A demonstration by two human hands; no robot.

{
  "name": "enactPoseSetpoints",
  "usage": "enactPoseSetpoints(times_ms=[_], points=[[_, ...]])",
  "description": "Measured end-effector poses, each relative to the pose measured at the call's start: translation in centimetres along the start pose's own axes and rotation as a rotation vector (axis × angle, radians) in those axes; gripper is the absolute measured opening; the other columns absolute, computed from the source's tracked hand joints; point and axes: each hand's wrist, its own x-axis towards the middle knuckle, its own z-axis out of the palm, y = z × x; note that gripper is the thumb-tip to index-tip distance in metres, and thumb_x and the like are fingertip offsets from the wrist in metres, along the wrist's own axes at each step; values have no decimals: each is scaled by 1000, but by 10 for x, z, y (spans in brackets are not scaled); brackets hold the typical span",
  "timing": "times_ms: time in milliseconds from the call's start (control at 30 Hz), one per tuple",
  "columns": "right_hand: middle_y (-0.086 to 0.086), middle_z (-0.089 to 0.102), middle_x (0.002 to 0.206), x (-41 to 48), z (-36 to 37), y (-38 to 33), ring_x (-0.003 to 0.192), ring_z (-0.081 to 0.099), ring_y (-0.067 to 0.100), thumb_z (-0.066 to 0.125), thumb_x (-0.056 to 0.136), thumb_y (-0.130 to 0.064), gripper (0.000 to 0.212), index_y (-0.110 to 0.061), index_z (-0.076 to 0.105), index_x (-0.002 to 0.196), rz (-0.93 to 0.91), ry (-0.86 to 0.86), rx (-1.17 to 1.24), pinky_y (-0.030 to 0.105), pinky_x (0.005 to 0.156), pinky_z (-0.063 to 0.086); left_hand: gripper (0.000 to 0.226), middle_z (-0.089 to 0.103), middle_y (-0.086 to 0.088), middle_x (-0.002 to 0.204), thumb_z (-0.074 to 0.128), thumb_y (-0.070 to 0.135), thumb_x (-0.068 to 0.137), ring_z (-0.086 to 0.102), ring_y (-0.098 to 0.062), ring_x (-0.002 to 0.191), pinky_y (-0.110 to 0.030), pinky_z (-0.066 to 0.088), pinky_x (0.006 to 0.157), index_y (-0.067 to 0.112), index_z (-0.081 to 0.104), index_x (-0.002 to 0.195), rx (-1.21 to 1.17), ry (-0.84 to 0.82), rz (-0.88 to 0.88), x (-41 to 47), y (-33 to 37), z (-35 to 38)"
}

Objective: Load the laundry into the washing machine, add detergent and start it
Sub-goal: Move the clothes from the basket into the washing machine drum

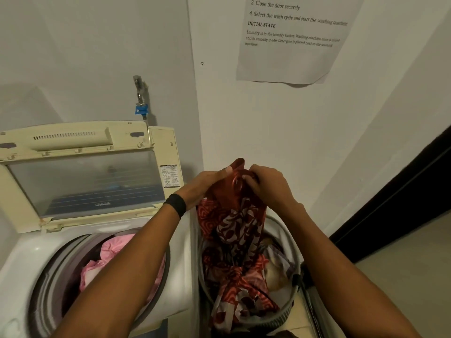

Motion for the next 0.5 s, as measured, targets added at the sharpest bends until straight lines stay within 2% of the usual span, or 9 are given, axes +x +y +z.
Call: enactPoseSetpoints(times_ms=[67,167,300,367,433,500], points=[[-8,58,73,0,2,-3,66,52,11,57,101,-35,24,-21,55,83,9,21,19,17,57,30,63,77,-4,114,75,64,76,71,-25,111,-39,52,103,20,73,121,90,-42,-9,-3,6,-2],[-8,56,70,1,4,-9,60,48,5,59,100,-32,24,-22,52,79,16,44,52,18,56,30,39,78,-7,108,79,42,86,72,-27,105,-35,55,96,17,74,115,80,28,16,2,6,3],[-10,59,72,-5,8,-5,62,52,2,59,101,-36,23,-21,57,84,18,72,136,18,60,39,27,76,-13,101,73,32,90,71,-31,100,-34,55,86,7,74,101,-96,60,28,4,2,5],[-13,60,71,-9,8,-1,63,57,2,61,100,-42,23,-24,60,85,31,50,302,16,61,43,28,72,-12,91,71,33,85,68,-26,91,-32,54,81,6,71,92,-141,75,38,2,7,5],[-11,64,72,-14,9,9,66,62,2,63,96,-53,29,-26,63,84,63,-112,525,18,66,49,27,68,-8,82,69,33,79,66,-19,80,-28,53,74,7,68,87,-216,137,60,1,15,5],[-10,75,92,-24,15,27,87,72,4,65,90,-64,38,-28,72,101,131,-420,605,28,83,58,21,66,-3,73,70,32,77,63,-14,69,-24,51,69,11,67,80,-273,201,79,1,21,0]])
